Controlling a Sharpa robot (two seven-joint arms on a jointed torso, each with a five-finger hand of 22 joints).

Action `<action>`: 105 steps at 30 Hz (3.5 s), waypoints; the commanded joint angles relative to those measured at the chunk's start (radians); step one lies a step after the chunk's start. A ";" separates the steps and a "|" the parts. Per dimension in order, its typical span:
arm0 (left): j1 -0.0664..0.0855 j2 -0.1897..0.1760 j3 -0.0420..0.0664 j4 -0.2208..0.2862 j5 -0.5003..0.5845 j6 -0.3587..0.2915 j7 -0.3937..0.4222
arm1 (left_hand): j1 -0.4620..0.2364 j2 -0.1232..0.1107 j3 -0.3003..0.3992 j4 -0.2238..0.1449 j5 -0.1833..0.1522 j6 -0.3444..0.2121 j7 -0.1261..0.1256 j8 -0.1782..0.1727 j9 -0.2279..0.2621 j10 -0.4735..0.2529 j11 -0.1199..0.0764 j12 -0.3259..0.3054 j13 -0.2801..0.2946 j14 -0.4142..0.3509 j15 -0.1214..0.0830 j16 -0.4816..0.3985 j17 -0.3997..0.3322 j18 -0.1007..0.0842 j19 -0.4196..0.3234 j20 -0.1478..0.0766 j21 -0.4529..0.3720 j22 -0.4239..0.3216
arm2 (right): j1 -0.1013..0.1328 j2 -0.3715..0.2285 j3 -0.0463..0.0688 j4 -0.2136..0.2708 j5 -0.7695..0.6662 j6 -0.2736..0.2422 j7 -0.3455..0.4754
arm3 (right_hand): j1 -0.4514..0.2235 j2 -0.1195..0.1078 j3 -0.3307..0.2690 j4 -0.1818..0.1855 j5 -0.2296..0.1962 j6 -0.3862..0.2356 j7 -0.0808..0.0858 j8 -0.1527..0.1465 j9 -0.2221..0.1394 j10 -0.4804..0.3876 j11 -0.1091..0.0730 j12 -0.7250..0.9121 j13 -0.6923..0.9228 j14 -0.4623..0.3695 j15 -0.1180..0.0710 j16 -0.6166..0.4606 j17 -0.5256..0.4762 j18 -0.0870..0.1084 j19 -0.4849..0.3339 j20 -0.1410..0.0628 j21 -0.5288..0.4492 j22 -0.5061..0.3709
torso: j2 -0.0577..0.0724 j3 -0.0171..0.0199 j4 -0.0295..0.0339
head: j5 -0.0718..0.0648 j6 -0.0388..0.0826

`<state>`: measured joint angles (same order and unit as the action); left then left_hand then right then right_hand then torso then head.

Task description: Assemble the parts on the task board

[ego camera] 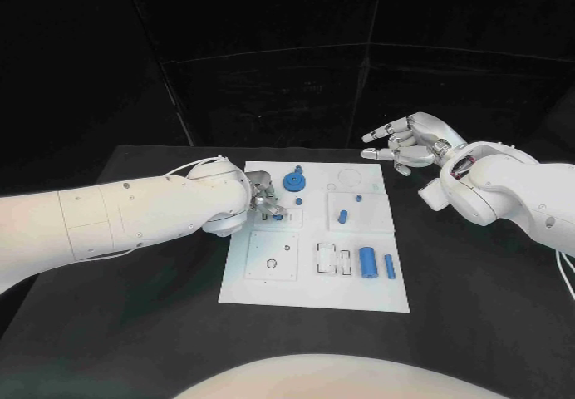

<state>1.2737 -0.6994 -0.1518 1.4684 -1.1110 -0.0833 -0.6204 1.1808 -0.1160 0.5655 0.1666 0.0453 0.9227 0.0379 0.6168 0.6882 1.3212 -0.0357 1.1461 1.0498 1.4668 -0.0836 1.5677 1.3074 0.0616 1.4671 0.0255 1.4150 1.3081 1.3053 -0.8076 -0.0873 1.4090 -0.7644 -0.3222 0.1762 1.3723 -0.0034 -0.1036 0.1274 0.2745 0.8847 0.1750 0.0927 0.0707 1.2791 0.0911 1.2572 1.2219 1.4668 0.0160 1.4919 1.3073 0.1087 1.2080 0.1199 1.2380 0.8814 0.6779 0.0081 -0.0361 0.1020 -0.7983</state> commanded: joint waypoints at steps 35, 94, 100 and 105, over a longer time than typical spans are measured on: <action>0.001 0.045 -0.001 -0.059 -0.006 0.069 -0.022 | -0.167 -0.017 -0.029 -0.022 0.006 0.036 -0.017 0.024 0.038 0.021 -0.010 0.022 0.015 0.104 -0.019 0.003 0.263 -0.013 0.016 -0.017 0.009 0.037 | 0.002 0.003 0.001 0.004 0.003 0.010 0.008 | -0.010 0.008 -0.015 0.005 -0.006 0.005 0.002 0.003 -0.002 -0.005 -0.001 -0.007 -0.005 0.064 -0.004 -0.006 0.099 0.021 -0.006 -0.001 -0.010 -0.007 | 0.000 0.0003 0.0002 | -0.008 -0.004; 0.094 0.136 0.060 -0.392 0.038 0.325 -0.015 | -0.084 0.086 -0.568 0.121 0.006 -0.045 0.052 -0.172 -0.135 -0.074 0.049 -0.053 -0.109 0.104 0.031 0.003 0.263 -0.003 -0.004 0.028 -0.035 0.003 | 0.001 0.018 0.001 -0.015 0.003 0.010 0.004 | -0.032 0.017 -0.039 0.026 0.005 0.001 0.003 0.002 -0.002 -0.004 0.000 -0.003 -0.004 0.064 -0.003 -0.008 0.099 0.022 -0.005 0.000 -0.015 -0.013 | 0.002 -0.0020 0.0000 | 0.007 0.007; 0.090 0.155 0.047 -0.423 0.036 0.336 -0.002 | -0.080 0.093 -0.574 0.121 0.006 -0.040 0.052 -0.174 -0.142 -0.072 0.049 -0.050 -0.106 0.104 0.031 0.003 0.263 -0.004 -0.002 0.029 -0.032 0.008 | 0.001 0.021 0.001 -0.016 0.003 0.011 0.004 | -0.032 0.018 -0.039 0.026 0.006 0.001 0.003 0.002 -0.002 -0.005 0.000 -0.004 -0.005 0.064 -0.003 -0.008 0.099 0.022 -0.004 0.000 -0.015 -0.012 | 0.001 -0.0022 -0.0004 | 0.006 0.005; 0.087 0.167 0.040 -0.436 0.036 0.322 0.015 | -0.075 0.100 -0.582 0.121 0.006 -0.030 0.050 -0.172 -0.149 -0.068 0.048 -0.044 -0.101 0.104 0.030 0.003 0.263 -0.005 0.000 0.029 -0.028 0.014 | 0.001 0.024 0.001 -0.018 0.003 0.011 0.005 | -0.031 0.019 -0.039 0.026 0.007 0.001 0.003 0.002 -0.002 -0.004 0.000 -0.003 -0.005 0.064 -0.003 -0.008 0.099 0.022 -0.005 0.000 -0.015 -0.013 | 0.001 -0.0016 0.0004 | 0.006 0.005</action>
<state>1.3597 -0.5355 -0.1112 1.0347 -1.0740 0.2242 -0.6312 1.1000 -0.0180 -0.0108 0.2866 0.0506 0.8867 0.0875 0.4487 0.5405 1.2522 0.0107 1.0996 0.9474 1.4654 -0.0570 1.5677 1.3074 0.0617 1.4640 0.0501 1.3835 1.3075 1.3050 -0.7853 -0.0874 1.3910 -0.7642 -0.3171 0.1745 1.3487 0.0122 -0.1362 0.1545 0.2788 0.8847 0.1750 0.0926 0.0701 1.2791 0.0911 1.2535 1.2164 1.4668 0.0160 1.4872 1.3073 0.1244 1.2080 0.1199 1.2285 0.8696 0.6787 0.0059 -0.0361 0.1082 -0.7935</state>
